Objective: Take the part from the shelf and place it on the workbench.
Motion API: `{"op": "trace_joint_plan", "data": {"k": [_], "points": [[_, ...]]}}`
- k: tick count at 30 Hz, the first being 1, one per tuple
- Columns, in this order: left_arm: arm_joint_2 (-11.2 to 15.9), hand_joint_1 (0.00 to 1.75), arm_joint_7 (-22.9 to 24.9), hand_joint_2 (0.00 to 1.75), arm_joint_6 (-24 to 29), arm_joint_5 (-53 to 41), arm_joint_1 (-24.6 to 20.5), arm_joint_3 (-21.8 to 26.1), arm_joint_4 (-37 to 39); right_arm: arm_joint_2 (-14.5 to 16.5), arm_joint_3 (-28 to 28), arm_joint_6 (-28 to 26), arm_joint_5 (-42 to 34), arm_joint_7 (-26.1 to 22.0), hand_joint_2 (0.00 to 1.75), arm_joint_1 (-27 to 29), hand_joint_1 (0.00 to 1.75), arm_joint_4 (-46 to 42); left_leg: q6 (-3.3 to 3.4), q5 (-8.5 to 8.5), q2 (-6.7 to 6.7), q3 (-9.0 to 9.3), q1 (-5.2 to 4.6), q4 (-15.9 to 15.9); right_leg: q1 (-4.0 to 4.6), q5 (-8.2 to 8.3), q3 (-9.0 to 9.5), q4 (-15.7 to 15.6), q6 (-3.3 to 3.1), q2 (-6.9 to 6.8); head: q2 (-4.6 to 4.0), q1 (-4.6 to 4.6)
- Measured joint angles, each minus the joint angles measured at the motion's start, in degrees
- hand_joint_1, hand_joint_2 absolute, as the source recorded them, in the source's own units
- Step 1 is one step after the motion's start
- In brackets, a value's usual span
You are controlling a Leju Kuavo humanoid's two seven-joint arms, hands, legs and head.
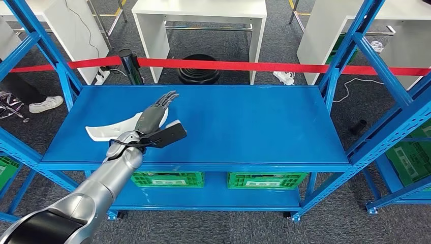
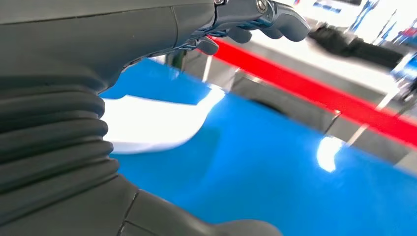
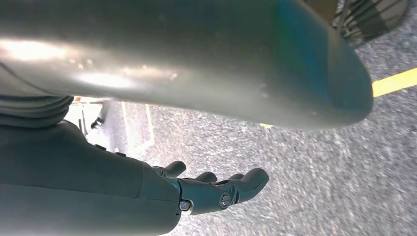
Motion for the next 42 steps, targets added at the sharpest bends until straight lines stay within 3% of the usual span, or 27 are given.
{"op": "trace_joint_plan", "data": {"k": [6,20,32,42], "points": [[0.37,0.0,6.67,1.75,-1.3,-1.09,1.8,-0.92,1.33,0.92,-0.1,-0.75,-0.69,-2.11,0.0,0.05,0.0,0.0,0.01,0.02,0.04,0.11,0.02,-0.04,0.04,0.02,0.03,0.03,0.04,0.01,0.0,-0.02],[5.97,0.0,22.13,1.75,-5.83,-2.69,3.18,-1.66,2.94,1.07,-0.46,-0.25,-0.8,-5.2,0.0,0.06,0.0,0.0,-0.08,0.03,0.02,0.38,0.04,-0.18,0.06,-0.12,0.28,0.08,-0.06,-0.01,0.0,0.0],[9.61,0.0,21.75,1.75,-0.69,-2.28,4.3,-1.49,3.13,1.04,-0.48,0.48,-0.06,-5.88,0.0,0.03,0.0,0.0,-0.09,0.03,0.03,0.82,0.04,-0.29,0.07,-0.18,0.65,0.08,-0.14,-0.05,0.0,-0.02],[9.99,0.0,20.22,1.75,2.52,-6.3,4.84,-1.67,3.16,1.07,-0.48,0.43,-0.12,-7.73,0.0,0.02,0.0,0.0,-0.09,0.03,0.03,0.93,0.04,-0.31,0.06,-0.19,0.74,0.08,-0.15,-0.05,0.0,-0.02]]}}
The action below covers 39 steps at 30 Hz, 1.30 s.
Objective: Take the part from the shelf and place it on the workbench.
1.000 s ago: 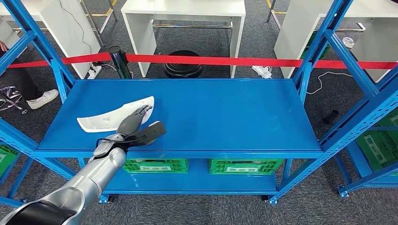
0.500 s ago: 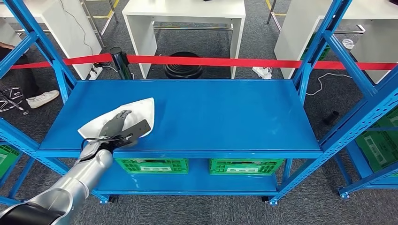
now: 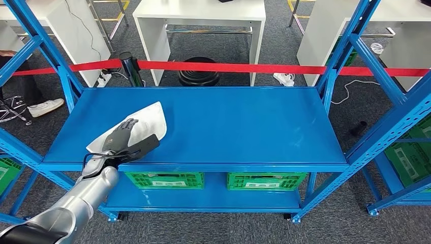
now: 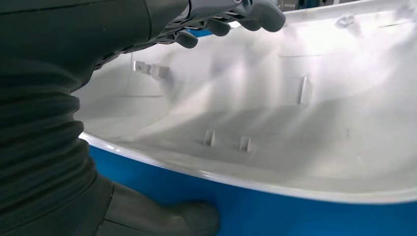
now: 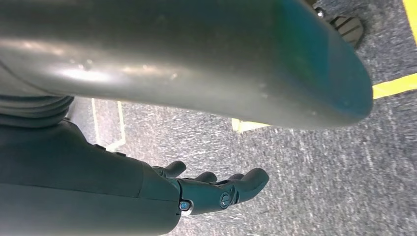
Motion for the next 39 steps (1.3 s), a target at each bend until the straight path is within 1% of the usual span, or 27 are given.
{"op": "trace_joint_plan", "data": {"k": [4,9,13,19,25,39], "points": [[-0.01,0.0,0.44,1.75,2.81,-2.93,0.28,-1.06,0.03,0.0,-0.01,-0.13,0.01,-1.41,0.0,-0.01,0.0,0.0,0.0,0.0,0.0,0.02,0.0,0.0,0.0,0.0,0.02,0.0,0.0,0.0,0.0,0.0],[0.01,0.0,1.23,1.75,4.25,-4.32,0.43,-2.11,0.1,0.0,-0.09,-0.16,0.03,-1.94,0.0,-0.04,0.0,0.0,0.0,0.0,-0.01,0.06,0.0,-0.01,0.0,-0.01,0.07,0.0,-0.01,-0.01,0.0,0.0],[0.28,1.75,4.01,1.75,6.32,-7.62,0.71,-3.58,0.16,-0.01,-0.16,-0.46,0.23,-3.04,0.0,-0.03,0.0,0.0,0.0,0.0,0.0,0.08,0.0,-0.02,0.0,-0.01,0.08,0.0,-0.02,0.0,0.0,0.0],[1.46,1.75,3.84,1.75,4.49,-7.61,1.46,-4.3,0.28,-0.06,-0.2,-0.56,0.97,-3.66,0.0,0.02,0.0,0.0,-0.01,0.0,0.01,0.1,0.0,-0.04,0.0,-0.02,0.07,0.0,-0.03,0.01,0.0,-0.01],[2.14,1.75,4.29,1.75,3.98,-7.81,2.03,-4.3,0.32,-0.14,-0.2,-0.63,1.23,-3.62,0.0,0.02,0.0,0.0,-0.01,0.0,-0.01,0.11,0.0,-0.05,0.0,-0.04,0.09,0.0,-0.06,-0.01,0.0,0.0],[2.79,1.75,5.65,1.75,2.8,-10.72,0.48,-5.34,0.19,-0.45,-0.62,-3.15,0.7,-5.67,0.0,-0.01,0.0,0.0,-0.12,-0.09,0.0,0.41,-0.01,-0.06,-0.01,-0.1,0.34,0.0,-0.04,0.05,-0.01,0.0]]}}
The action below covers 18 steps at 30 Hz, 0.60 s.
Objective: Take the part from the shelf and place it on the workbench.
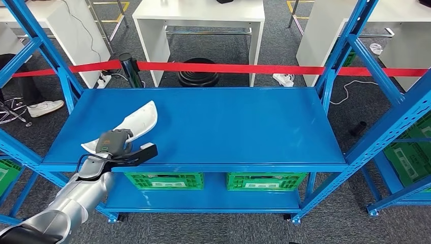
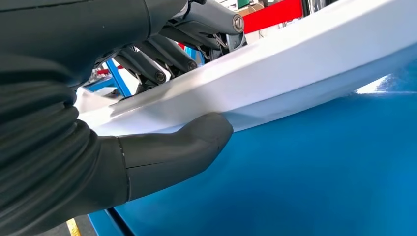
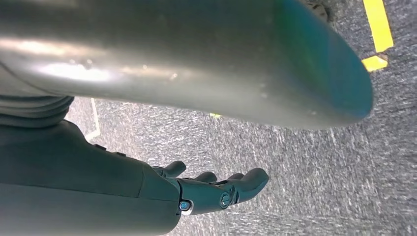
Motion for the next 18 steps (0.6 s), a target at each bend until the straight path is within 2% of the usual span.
{"op": "trace_joint_plan", "data": {"k": [4,10,18], "points": [[0.19,1.75,-1.08,1.75,0.44,-0.71,-0.16,-0.13,-0.01,-0.13,-0.49,-0.07,-0.04,0.02,0.0,-0.02,0.0,0.0,-0.01,-0.01,0.0,0.01,0.0,-0.01,0.0,-0.02,0.0,0.0,-0.02,0.0,0.01,0.01],[0.26,1.75,-6.3,1.75,8.36,-2.0,-0.33,-0.41,0.02,-0.14,-0.95,-0.26,-0.34,1.16,0.0,-0.06,0.0,0.0,-0.03,0.02,0.02,-0.08,0.02,-0.02,0.0,-0.02,-0.13,0.0,-0.04,0.01,0.01,0.0],[0.24,1.75,-7.06,1.75,9.19,-2.02,-0.41,-0.42,0.02,-0.14,-1.15,-0.26,-0.35,1.31,0.0,-0.1,0.0,0.0,-0.02,0.0,0.02,-0.25,0.0,-0.02,-0.02,-0.02,-0.27,-0.01,-0.03,0.01,0.01,0.0]]}}
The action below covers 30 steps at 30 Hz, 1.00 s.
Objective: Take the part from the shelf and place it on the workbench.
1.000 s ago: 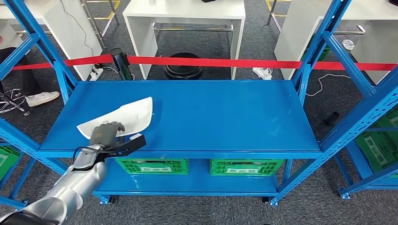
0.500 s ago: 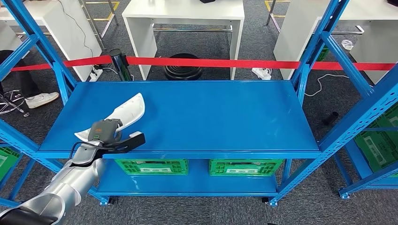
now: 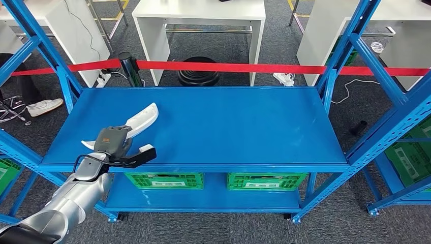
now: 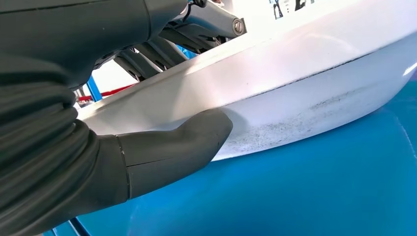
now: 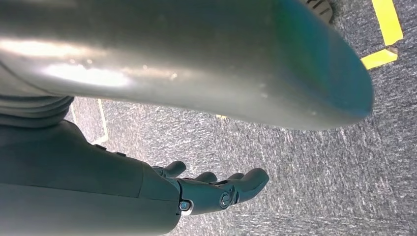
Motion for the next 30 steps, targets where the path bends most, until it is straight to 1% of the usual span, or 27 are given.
{"op": "trace_joint_plan", "data": {"k": [5,6,8,10,12,13,15,17,18,19,21,22,24,26,28,30], "points": [[-0.02,1.75,-0.27,1.75,0.25,0.12,-0.01,0.0,-0.02,0.0,0.0,0.0,-0.01,0.02,0.0,-0.01,0.0,0.0,0.0,0.0,0.0,-0.06,0.0,0.0,0.0,0.0,-0.08,0.0,0.0,0.0,0.0,-0.01],[-0.05,1.75,-1.09,1.75,0.94,0.49,-0.02,0.02,-0.05,0.0,-0.01,0.0,-0.05,0.09,0.0,-0.01,0.0,0.0,0.0,0.0,0.0,-0.07,0.0,0.0,0.0,0.0,-0.1,0.0,0.0,0.0,0.0,-0.01],[-0.24,1.75,-4.23,1.75,3.38,1.83,-0.31,0.14,-0.21,0.0,-0.11,0.01,-0.26,0.37,0.0,-0.01,0.0,0.0,0.0,0.01,-0.01,-0.1,0.01,0.0,0.01,0.0,-0.16,0.0,0.0,-0.01,0.0,-0.01],[-0.62,1.75,-8.12,1.75,5.59,3.24,-1.03,0.6,-0.91,-0.01,-0.37,0.13,-0.46,0.62,0.0,-0.07,0.0,0.0,0.01,0.02,-0.04,-0.14,0.01,0.0,0.01,0.0,-0.19,0.0,0.0,-0.03,0.0,0.0],[-1.09,1.75,-12.6,1.75,6.51,4.08,-1.96,2.21,-2.57,-0.07,-0.67,0.37,-0.49,0.56,0.0,-0.19,0.0,0.0,0.02,0.02,-0.04,-0.16,0.01,0.01,0.0,0.02,-0.18,0.0,0.0,-0.04,0.0,0.01],[-1.34,1.75,-15.62,1.75,6.68,4.59,-2.39,3.75,-3.7,-0.13,-0.79,0.51,-0.46,0.35,0.0,-0.23,0.0,0.0,0.02,0.02,-0.03,-0.17,0.0,0.01,0.0,0.03,-0.18,0.0,0.0,-0.02,0.0,0.0],[-2.05,1.75,-23.65,1.75,6.27,7.72,-3.17,8.28,-5.88,-0.39,-0.97,0.8,-0.47,-0.53,0.0,-0.26,0.0,0.0,0.01,0.02,-0.01,-0.17,-0.01,0.01,-0.01,0.07,-0.19,0.0,0.01,0.02,0.0,0.01],[-2.79,1.75,-31.26,1.75,3.24,16.15,-2.9,12.89,-9.5,-0.74,-1.04,1.15,-0.44,-1.71,0.0,-0.34,0.0,0.0,0.01,0.0,0.04,-0.17,-0.03,0.01,-0.03,0.08,-0.19,0.0,0.01,0.07,0.0,0.02],[-2.96,1.75,-33.48,1.75,1.11,21.63,-2.02,14.21,-12.49,-0.91,-1.05,1.3,-0.35,-2.24,0.0,-0.39,0.0,0.0,0.02,-0.02,0.07,-0.16,-0.05,0.01,-0.04,0.08,-0.19,0.0,0.01,0.11,0.0,0.01],[-2.93,1.75,-34.71,1.75,-0.88,27.08,-0.62,14.88,-16.39,-1.12,-1.05,1.45,-0.23,-2.68,0.0,-0.44,0.0,0.0,0.02,-0.04,0.11,-0.15,-0.06,0.01,-0.05,0.08,-0.19,0.0,0.01,0.15,0.0,0.01],[-2.46,1.75,-35.41,1.75,-2.95,35.02,3.36,14.87,-25.26,-1.55,-1.05,1.77,0.21,-3.21,0.0,-0.49,0.0,0.0,0.03,-0.09,0.17,-0.14,-0.06,0.01,-0.05,0.06,-0.2,-0.01,0.0,0.18,0.0,0.0],[-2.14,1.75,-35.57,1.75,-3.43,37.47,5.87,14.79,-30.24,-1.83,-1.05,1.99,0.52,-3.4,0.0,-0.51,0.0,0.0,0.03,-0.1,0.19,-0.14,-0.06,0.01,-0.05,0.04,-0.21,-0.01,0.0,0.19,0.0,0.0],[-1.66,1.75,-35.59,1.75,-4.51,40.06,11.09,14.73,-40.44,-2.45,-1.05,2.5,1.18,-3.67,0.0,-0.55,0.0,0.0,0.04,-0.14,0.19,-0.16,-0.06,0.01,-0.04,-0.04,-0.22,-0.01,0.03,0.15,0.0,-0.01],[-1.41,1.75,-35.46,1.75,-5.63,40.75,15.32,14.7,-48.72,-3.0,-1.05,2.86,1.55,-3.72,0.0,-0.67,0.0,0.0,0.05,-0.16,0.12,-0.19,-0.06,0.01,-0.04,-0.12,-0.21,-0.01,0.06,0.09,0.0,0.01],[-1.22,1.75,-35.39,1.75,-6.25,40.94,18.03,14.67,-54.21,-3.34,-1.05,3.05,1.66,-3.72,0.0,-0.84,0.0,0.0,0.05,-0.17,0.08,-0.22,-0.05,0.01,-0.04,-0.14,-0.21,-0.01,0.06,0.05,0.0,0.01],[-1.01,1.75,-35.34,1.75,-6.54,41.09,19.57,14.64,-57.96,-3.52,-1.05,3.11,1.71,-3.72,0.0,-0.92,0.0,0.0,0.05,-0.18,0.08,-0.22,-0.05,0.01,-0.04,-0.14,-0.22,-0.02,0.06,0.06,0.0,-0.01]]}}
